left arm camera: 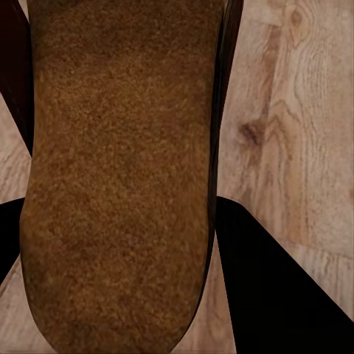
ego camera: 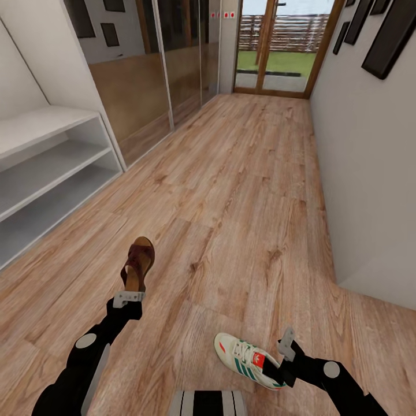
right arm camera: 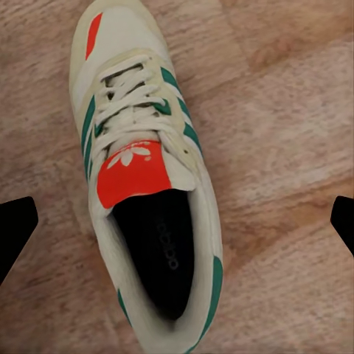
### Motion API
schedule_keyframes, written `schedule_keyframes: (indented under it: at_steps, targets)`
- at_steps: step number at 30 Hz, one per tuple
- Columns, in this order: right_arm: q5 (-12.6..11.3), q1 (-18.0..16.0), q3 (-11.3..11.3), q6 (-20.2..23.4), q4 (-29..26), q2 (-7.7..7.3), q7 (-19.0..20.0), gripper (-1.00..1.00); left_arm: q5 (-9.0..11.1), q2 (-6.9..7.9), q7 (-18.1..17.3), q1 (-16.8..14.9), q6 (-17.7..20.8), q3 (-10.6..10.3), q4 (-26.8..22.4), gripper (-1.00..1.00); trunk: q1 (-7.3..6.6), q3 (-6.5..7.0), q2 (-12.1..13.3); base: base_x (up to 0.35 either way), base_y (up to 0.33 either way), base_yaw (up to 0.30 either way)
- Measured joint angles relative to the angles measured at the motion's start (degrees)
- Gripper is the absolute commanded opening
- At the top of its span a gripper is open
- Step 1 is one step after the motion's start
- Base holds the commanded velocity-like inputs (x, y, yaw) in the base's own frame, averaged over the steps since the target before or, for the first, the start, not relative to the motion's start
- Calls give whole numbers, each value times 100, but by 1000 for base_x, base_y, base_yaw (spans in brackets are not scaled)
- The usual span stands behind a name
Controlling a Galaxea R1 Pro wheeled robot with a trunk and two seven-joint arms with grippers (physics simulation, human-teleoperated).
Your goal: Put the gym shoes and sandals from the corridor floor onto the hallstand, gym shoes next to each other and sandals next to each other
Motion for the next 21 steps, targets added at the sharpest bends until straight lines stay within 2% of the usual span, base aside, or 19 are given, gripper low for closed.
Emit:
schedule_keyframes:
  at_steps: [10,16,21]
  targets:
    - [1,-1,-9,0,-18,-2,0,100,-10,0,0,0,0,-10,1,-100,24,-228,-12,0,0,0]
    - [1,1,-12,0,-19,-8,0,100,-8,0,0,0,0,-21,0,-100,23,-277,-12,0,0,0]
    - [7,2,-12,0,-25,-9,-4,100,-9,0,0,0,0,-20,1,-100,36,-395,-19,0,0,0]
